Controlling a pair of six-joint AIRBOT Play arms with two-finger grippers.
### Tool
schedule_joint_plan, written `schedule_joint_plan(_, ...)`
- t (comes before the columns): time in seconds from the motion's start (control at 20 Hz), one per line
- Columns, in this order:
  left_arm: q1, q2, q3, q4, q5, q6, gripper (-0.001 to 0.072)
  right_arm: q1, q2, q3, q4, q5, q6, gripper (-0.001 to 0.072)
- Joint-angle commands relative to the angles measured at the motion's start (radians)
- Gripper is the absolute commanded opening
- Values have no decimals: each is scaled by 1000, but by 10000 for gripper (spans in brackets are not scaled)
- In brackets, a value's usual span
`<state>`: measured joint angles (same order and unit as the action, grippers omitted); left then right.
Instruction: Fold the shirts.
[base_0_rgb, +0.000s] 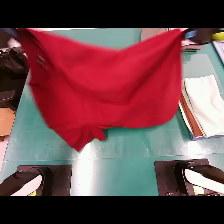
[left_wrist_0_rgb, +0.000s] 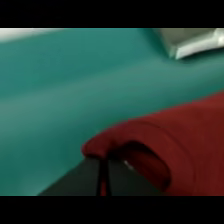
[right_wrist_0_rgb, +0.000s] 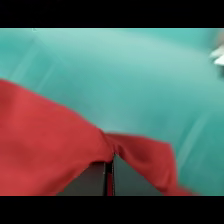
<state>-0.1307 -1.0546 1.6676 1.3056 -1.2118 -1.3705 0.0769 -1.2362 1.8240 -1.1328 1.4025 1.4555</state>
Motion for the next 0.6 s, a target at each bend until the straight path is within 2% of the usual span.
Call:
schedule_joint_plan(0.0,1,-237,-109,51,90,18,23,73,-254,3,-29,-31,14,16)
schedule_joint_plan(0.1,1,-369,-109,86,217,9,23,76,-374,3,-48,-117,16,16)
schedule_joint_plan(0.25,1,-474,-109,86,282,-21,25,76,-465,3,-45,-169,20,22)
schedule_joint_plan(0.3,6,-487,-109,88,280,-39,141,75,-476,4,-45,-173,20,146)
schedule_joint_plan(0.35,17,-488,-109,82,270,-48,447,69,-479,4,-45,-180,20,372)
schedule_joint_plan(0.4,39,-485,-95,82,230,-70,542,58,-473,5,-45,-180,19,397)
schedule_joint_plan(0.55,156,-451,-64,50,-5,-72,542,14,-422,13,-37,-80,-10,380)
